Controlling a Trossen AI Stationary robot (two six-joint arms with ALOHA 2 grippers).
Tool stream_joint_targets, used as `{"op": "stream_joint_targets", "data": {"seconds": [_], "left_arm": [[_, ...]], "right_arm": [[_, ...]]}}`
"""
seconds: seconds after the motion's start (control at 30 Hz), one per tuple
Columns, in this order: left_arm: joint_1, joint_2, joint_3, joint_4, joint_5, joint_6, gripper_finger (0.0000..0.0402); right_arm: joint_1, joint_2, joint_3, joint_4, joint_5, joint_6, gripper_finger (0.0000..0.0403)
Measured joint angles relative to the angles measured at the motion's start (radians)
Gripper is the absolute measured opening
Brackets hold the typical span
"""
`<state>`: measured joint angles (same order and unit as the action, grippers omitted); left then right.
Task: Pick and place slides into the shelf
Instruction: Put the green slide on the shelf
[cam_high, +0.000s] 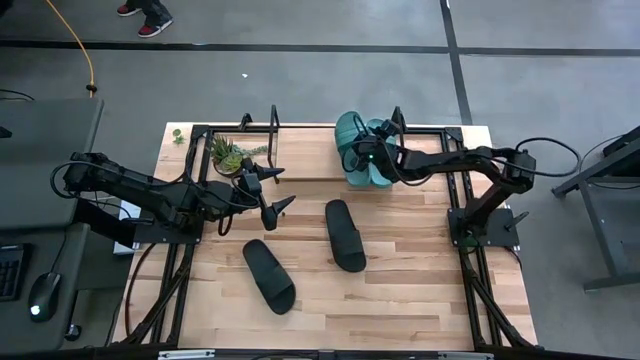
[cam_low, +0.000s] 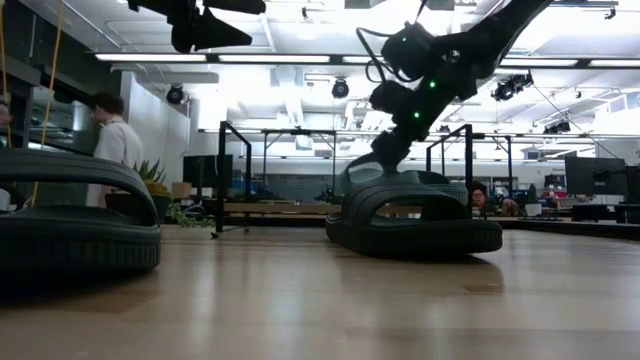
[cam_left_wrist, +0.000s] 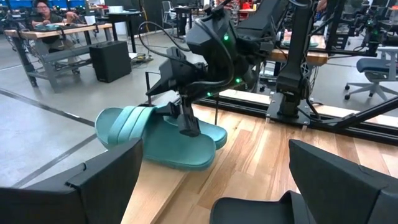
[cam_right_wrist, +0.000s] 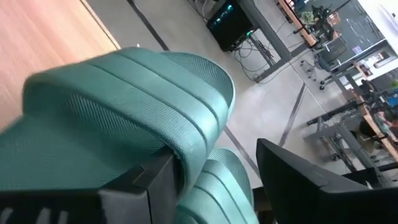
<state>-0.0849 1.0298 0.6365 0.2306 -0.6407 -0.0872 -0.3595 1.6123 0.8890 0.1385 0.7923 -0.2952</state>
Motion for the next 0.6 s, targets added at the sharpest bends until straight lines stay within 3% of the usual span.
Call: {"op": "stream_joint_targets", "data": {"seconds": [0.6], "left_arm": [[0.000,0.000,0.000,0.002,0.000,0.000,0.0381]], "right_arm": [[-0.031,-0.004,0.001,-0.016,-0.069,0.077,0.0196]]}}
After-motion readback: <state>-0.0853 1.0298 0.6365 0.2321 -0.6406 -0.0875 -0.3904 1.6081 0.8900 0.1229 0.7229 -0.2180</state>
